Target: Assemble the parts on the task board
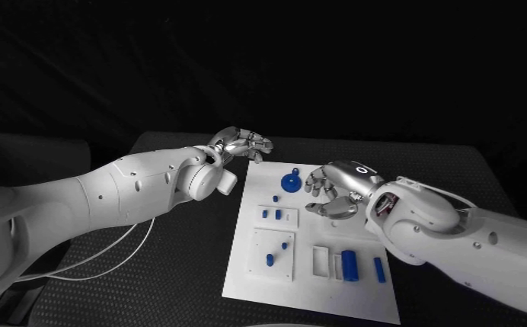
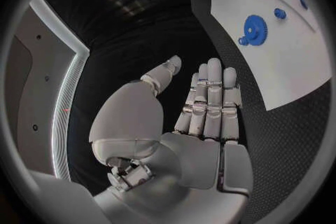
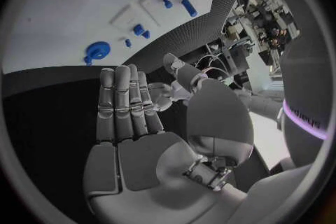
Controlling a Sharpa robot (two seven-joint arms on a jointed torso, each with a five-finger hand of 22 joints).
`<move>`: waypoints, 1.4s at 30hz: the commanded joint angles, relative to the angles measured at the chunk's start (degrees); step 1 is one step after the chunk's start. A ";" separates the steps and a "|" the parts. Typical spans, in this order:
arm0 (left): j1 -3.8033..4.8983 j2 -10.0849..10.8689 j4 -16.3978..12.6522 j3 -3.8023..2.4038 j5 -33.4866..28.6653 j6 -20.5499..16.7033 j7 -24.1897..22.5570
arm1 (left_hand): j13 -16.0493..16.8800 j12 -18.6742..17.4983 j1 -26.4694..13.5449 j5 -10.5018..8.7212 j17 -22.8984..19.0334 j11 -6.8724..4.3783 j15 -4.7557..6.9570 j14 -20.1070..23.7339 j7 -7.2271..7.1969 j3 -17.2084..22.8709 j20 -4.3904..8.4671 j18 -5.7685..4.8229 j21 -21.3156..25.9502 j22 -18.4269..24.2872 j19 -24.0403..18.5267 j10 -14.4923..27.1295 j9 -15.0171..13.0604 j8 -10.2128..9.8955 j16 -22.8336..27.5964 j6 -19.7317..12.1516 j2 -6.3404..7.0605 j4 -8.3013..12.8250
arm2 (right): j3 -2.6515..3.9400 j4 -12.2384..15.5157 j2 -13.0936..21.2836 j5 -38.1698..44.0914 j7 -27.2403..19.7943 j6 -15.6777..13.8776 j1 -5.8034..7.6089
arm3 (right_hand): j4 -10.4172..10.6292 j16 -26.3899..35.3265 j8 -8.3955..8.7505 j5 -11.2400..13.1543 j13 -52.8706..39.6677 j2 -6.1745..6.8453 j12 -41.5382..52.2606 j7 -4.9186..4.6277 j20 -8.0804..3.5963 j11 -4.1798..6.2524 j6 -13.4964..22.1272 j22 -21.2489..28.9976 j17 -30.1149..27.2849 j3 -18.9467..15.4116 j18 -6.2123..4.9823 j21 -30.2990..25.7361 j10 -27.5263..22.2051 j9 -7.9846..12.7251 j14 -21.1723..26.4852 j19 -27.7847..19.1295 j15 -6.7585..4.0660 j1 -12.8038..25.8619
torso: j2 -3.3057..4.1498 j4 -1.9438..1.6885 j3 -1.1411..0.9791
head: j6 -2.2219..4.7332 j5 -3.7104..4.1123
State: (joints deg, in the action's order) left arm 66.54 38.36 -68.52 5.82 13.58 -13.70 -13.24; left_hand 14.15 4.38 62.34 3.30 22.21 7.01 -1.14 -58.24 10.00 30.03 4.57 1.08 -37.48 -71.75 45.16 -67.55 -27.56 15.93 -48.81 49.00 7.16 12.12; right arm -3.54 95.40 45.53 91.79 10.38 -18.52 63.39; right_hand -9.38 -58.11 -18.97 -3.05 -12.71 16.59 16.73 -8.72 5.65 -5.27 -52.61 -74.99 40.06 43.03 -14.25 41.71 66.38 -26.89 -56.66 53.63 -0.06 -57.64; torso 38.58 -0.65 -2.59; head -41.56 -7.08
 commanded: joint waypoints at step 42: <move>-1.01 -0.35 -0.80 0.04 -0.90 1.43 -0.98 | -0.02 -0.01 -1.41 0.27 0.43 -0.10 -0.01 -0.31 0.03 -0.34 -0.07 1.11 0.52 -0.42 0.51 0.40 0.13 0.50 0.60 -0.31 0.02 -0.97 | -8.89 2.84 9.51 -34.68 23.91 17.94 1.40 | 6.53 -21.16 -0.62 0.25 -41.67 -5.85 52.24 3.17 -9.98 6.17 -2.13 0.71 11.42 -5.25 -0.75 15.72 -1.63 -5.76 -14.80 14.67 -6.97 15.37 | -1.90 1.58 0.44 | -2.67 7.42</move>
State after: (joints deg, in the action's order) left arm 65.53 38.01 -69.06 5.88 13.02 -13.17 -13.40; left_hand 14.16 4.38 61.36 3.30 22.59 7.00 -1.14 -58.24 10.00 29.72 4.37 1.58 -37.25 -72.11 45.35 -67.55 -27.52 16.15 -48.58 49.01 7.24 11.50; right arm -12.40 98.10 55.29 56.41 33.55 0.84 64.98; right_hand -2.98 -79.42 -19.90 -3.06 -54.34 10.75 68.72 -5.01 -4.09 0.24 -53.99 -74.36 51.44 38.01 -11.32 57.23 65.33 -32.59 -71.18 68.08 -6.95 -42.65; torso 36.64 1.01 -2.18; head -44.02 0.29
